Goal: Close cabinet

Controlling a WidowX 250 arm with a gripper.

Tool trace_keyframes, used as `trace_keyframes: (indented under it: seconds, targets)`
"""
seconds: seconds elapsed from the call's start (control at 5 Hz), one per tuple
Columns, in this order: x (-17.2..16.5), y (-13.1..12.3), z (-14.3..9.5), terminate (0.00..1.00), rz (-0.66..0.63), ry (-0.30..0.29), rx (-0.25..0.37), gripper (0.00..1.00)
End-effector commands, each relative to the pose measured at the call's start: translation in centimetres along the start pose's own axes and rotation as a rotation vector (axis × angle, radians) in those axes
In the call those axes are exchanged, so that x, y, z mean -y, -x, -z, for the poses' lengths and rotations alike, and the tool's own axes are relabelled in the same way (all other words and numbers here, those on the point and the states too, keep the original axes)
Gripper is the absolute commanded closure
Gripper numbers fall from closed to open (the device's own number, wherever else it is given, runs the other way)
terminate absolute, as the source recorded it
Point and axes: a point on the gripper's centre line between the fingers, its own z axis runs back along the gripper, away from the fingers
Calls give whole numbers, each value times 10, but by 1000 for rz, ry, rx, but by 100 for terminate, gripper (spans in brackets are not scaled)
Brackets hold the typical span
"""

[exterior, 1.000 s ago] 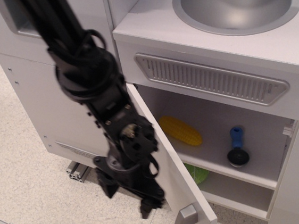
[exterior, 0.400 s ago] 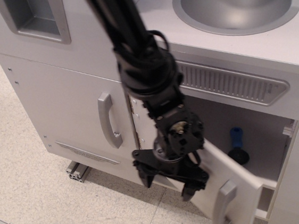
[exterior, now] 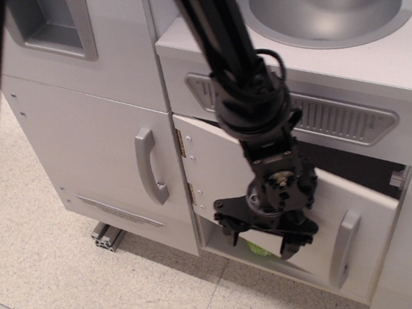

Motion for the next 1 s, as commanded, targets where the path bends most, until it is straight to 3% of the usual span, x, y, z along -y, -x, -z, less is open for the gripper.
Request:
trace_keyframes:
  seconds: [0.0,0.2,0.6,0.8]
  targets:
    - [3,-41,0,0,-111,3,52,0]
    - [-3,-38,-4,0,-91,15,45,0]
    - [-41,15,-22,0,64,6,35,0]
    - [-41,15,-22,0,64,6,35,0]
